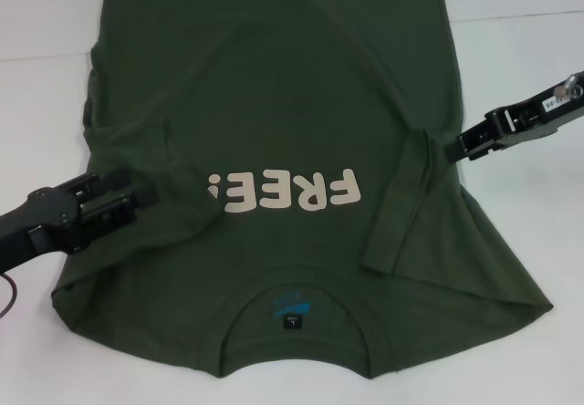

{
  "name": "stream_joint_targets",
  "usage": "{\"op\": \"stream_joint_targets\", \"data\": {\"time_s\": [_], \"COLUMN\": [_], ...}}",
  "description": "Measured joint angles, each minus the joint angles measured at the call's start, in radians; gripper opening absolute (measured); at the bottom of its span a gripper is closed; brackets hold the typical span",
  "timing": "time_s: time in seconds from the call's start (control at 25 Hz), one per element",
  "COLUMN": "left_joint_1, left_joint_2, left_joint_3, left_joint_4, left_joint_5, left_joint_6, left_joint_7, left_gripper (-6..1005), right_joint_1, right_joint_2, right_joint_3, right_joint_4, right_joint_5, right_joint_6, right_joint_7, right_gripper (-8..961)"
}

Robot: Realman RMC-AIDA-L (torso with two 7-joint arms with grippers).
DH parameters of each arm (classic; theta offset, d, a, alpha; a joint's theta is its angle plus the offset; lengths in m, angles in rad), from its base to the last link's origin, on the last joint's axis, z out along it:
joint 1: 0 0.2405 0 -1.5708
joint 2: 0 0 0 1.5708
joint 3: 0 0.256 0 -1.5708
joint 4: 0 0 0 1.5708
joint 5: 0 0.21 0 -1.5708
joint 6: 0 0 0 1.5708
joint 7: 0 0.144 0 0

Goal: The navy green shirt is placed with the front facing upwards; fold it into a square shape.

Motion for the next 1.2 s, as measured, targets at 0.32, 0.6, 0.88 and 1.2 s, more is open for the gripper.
{"op": "stream_joint_targets", "data": {"time_s": [0.32,0.6,0.88,1.2], "left_joint_1": [-0.014,-0.014,-0.012,-0.009], "left_joint_2": [0.0,-0.001,-0.001,-0.001], "left_joint_3": [-0.005,-0.005,-0.006,-0.006], "left_joint_4": [0.0,0.0,0.0,0.0], "left_joint_5": [0.0,0.0,0.0,0.0], "left_joint_6": [-0.003,-0.005,-0.007,-0.007], "left_joint_7": [0.0,0.0,0.0,0.0], "left_gripper": [720,720,720,720], "right_joint_1": [-0.004,0.01,0.012,0.012], "right_joint_2": [0.015,0.028,0.055,0.065], "right_joint_3": [-0.01,-0.032,-0.095,-0.175], "right_joint_4": [0.089,0.12,0.135,0.141], "right_joint_5": [0.005,0.006,0.001,-0.011], "right_joint_6": [0.148,0.233,0.306,0.341], "right_joint_7": [-0.008,-0.008,0.0,0.016], "right_gripper": [418,417,418,418]}}
